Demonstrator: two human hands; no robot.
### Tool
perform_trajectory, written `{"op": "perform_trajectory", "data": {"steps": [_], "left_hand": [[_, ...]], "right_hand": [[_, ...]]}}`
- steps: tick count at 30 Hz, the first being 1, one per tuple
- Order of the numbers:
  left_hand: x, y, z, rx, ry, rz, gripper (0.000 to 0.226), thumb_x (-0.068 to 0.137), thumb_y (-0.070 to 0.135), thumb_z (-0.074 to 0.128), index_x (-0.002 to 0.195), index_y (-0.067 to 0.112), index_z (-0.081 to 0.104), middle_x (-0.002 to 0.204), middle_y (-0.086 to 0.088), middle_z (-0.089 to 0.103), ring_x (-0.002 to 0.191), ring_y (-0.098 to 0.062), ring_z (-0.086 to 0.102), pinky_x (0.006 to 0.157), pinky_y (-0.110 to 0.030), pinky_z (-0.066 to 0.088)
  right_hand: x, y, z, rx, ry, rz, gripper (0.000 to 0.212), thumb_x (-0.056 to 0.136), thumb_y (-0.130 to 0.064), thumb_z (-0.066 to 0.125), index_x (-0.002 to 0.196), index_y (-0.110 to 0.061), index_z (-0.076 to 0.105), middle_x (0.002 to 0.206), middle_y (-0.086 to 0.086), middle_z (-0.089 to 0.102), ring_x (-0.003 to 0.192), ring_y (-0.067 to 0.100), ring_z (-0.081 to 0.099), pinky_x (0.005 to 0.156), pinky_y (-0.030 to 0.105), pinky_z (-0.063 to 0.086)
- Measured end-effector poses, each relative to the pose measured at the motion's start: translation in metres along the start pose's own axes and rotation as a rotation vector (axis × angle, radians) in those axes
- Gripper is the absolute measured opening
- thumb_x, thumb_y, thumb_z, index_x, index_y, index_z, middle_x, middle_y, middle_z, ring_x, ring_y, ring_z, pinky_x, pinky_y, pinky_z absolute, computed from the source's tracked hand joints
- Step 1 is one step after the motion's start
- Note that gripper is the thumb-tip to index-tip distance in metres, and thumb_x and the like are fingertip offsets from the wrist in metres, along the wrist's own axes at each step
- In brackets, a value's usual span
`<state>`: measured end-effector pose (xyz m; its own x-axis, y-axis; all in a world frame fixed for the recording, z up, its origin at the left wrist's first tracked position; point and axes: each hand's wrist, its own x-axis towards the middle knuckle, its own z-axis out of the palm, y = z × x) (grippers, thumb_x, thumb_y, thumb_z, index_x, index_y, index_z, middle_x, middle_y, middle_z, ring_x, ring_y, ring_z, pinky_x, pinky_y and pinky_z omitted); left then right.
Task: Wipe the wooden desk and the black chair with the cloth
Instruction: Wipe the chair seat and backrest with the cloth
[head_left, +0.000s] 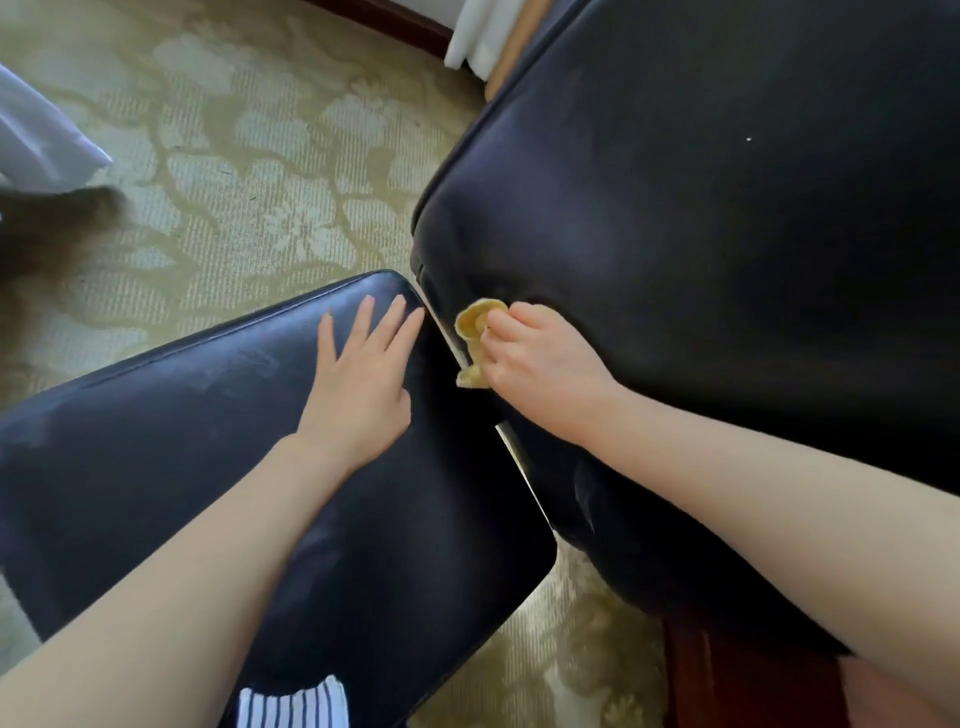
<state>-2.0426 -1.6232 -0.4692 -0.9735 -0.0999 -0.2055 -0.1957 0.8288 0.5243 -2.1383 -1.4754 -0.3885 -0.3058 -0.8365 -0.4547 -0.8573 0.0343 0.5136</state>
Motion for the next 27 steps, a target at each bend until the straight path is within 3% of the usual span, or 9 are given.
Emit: {"op": "perform_trajectory", "data": {"steps": [2, 4, 10, 12, 14, 16, 18, 21, 27], "left_hand": [[-0.006, 0.009, 0.003, -0.053, -0.012, 0.008, 0.078, 0.087, 0.004, 0.043, 0.152, 0.019, 0.002, 0.160, -0.001, -0.004, 0.147, -0.023, -0.007, 0.115, -0.049, -0.005], [-0.011, 0.020, 0.008, -0.081, -0.016, 0.031, 0.081, 0.087, 0.004, 0.044, 0.152, 0.020, -0.003, 0.160, 0.000, -0.008, 0.147, -0.021, -0.009, 0.115, -0.047, -0.006], [-0.021, 0.049, 0.018, -0.107, -0.033, 0.079, 0.084, 0.087, 0.004, 0.044, 0.151, 0.023, -0.008, 0.159, 0.002, -0.014, 0.146, -0.019, -0.012, 0.115, -0.048, -0.006], [-0.022, 0.055, 0.016, -0.116, -0.026, 0.094, 0.087, 0.086, 0.003, 0.044, 0.151, 0.025, -0.009, 0.159, 0.005, -0.015, 0.146, -0.019, -0.012, 0.115, -0.048, -0.006], [-0.021, 0.062, 0.012, -0.142, 0.000, 0.105, 0.091, 0.084, -0.001, 0.045, 0.150, 0.029, -0.010, 0.159, 0.009, -0.015, 0.146, -0.018, -0.011, 0.115, -0.050, -0.005], [-0.019, 0.070, 0.005, -0.188, 0.024, 0.106, 0.096, 0.081, -0.003, 0.045, 0.150, 0.032, -0.012, 0.158, 0.012, -0.014, 0.146, -0.017, -0.009, 0.115, -0.051, -0.003], [-0.014, 0.078, -0.003, -0.270, 0.040, 0.093, 0.099, 0.078, -0.006, 0.044, 0.149, 0.033, -0.013, 0.158, 0.013, -0.012, 0.146, -0.018, -0.008, 0.115, -0.051, -0.001], [-0.006, 0.087, -0.013, -0.363, 0.019, 0.078, 0.101, 0.076, -0.006, 0.044, 0.149, 0.034, -0.013, 0.159, 0.011, -0.009, 0.147, -0.020, -0.008, 0.115, -0.050, 0.000], [0.001, 0.086, -0.019, -0.263, -0.034, 0.098, 0.101, 0.078, -0.002, 0.044, 0.147, 0.034, -0.020, 0.159, 0.008, -0.012, 0.146, -0.024, -0.010, 0.115, -0.051, 0.000]], "right_hand": [[-0.016, -0.014, 0.005, -0.038, -0.099, -0.056, 0.019, 0.074, -0.033, 0.069, 0.056, -0.030, 0.065, 0.062, -0.015, 0.056, 0.073, 0.007, 0.059, 0.064, 0.020, 0.043], [-0.032, -0.024, 0.009, -0.072, -0.134, -0.072, 0.017, 0.066, -0.036, 0.076, 0.054, -0.031, 0.064, 0.061, -0.017, 0.054, 0.072, 0.005, 0.057, 0.064, 0.019, 0.040], [-0.096, -0.038, 0.006, -0.018, -0.247, -0.137, 0.007, 0.076, -0.032, 0.069, 0.069, -0.031, 0.068, 0.073, -0.015, 0.057, 0.086, 0.009, 0.059, 0.077, 0.023, 0.045], [-0.119, -0.043, 0.002, -0.026, -0.307, -0.180, 0.019, 0.089, -0.036, 0.053, 0.091, -0.023, 0.067, 0.092, -0.008, 0.059, 0.106, 0.017, 0.054, 0.096, 0.033, 0.041], [-0.141, -0.042, 0.003, -0.079, -0.315, -0.283, 0.031, 0.098, -0.027, 0.035, 0.111, -0.012, 0.059, 0.111, 0.000, 0.054, 0.124, 0.026, 0.041, 0.112, 0.042, 0.026], [-0.159, -0.034, -0.011, -0.068, -0.305, -0.328, 0.027, 0.097, -0.024, 0.039, 0.108, -0.020, 0.063, 0.107, -0.008, 0.059, 0.120, 0.017, 0.049, 0.109, 0.036, 0.032], [-0.169, -0.022, -0.027, -0.109, -0.345, -0.294, 0.017, 0.091, -0.029, 0.052, 0.092, -0.032, 0.069, 0.093, -0.018, 0.063, 0.104, 0.005, 0.059, 0.099, 0.027, 0.043], [-0.180, 0.003, -0.038, -0.102, -0.193, -0.290, 0.015, 0.089, -0.023, 0.054, 0.091, -0.027, 0.068, 0.092, -0.013, 0.064, 0.100, 0.012, 0.061, 0.100, 0.033, 0.044], [-0.143, 0.069, -0.068, -0.123, 0.047, -0.057, 0.031, 0.096, -0.007, 0.033, 0.093, -0.019, 0.062, 0.095, -0.003, 0.061, 0.103, 0.023, 0.059, 0.097, 0.039, 0.045]]}}
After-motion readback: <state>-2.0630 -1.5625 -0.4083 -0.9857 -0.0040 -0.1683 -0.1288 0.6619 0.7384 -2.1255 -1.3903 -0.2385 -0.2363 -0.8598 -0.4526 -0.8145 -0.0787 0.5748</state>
